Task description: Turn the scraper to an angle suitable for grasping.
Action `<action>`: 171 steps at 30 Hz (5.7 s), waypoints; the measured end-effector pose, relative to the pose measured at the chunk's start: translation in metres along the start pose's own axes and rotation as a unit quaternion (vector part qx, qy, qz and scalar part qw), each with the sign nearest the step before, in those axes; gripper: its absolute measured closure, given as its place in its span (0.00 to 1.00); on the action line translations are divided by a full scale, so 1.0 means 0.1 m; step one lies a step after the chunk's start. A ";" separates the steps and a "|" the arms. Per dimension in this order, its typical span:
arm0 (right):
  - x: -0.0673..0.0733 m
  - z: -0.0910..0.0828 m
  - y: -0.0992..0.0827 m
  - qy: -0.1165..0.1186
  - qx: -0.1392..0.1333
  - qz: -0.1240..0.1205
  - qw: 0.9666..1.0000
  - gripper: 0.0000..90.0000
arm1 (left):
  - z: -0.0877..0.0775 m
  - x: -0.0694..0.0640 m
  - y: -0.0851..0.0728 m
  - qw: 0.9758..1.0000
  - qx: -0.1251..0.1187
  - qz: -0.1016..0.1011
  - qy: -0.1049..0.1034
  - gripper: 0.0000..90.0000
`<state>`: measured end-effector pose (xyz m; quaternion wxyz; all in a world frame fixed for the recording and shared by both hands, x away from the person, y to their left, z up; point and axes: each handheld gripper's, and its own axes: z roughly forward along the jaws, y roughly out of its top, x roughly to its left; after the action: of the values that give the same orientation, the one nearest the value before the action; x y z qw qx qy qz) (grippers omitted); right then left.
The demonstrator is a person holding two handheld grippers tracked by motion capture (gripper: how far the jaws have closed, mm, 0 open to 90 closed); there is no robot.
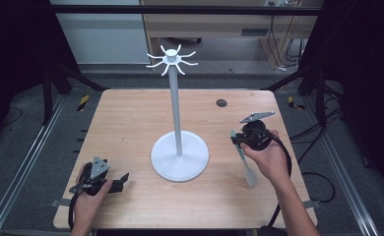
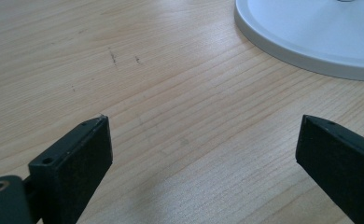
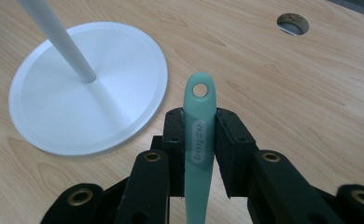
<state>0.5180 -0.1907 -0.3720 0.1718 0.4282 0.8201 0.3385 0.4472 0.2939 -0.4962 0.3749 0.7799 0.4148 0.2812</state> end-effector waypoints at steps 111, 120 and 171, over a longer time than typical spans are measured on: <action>0.52 -0.70 0.95 0.022 -0.193 -0.046 0.980 0.83 | -0.02 0.01 0.01 1.000 -0.006 -0.001 0.002 0.04; 0.55 -0.74 1.00 0.023 -0.200 -0.049 0.978 0.83 | -0.02 0.01 0.01 1.000 -0.007 -0.003 0.002 0.04; 0.71 -1.02 1.33 0.026 -0.237 -0.075 0.968 0.83 | -0.03 0.00 0.01 1.000 -0.009 -0.002 0.003 0.04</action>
<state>0.4967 -0.1206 -0.2052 0.2724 0.3033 0.7505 0.5202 0.4455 0.2945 -0.4940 0.3816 0.7748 0.4149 0.2862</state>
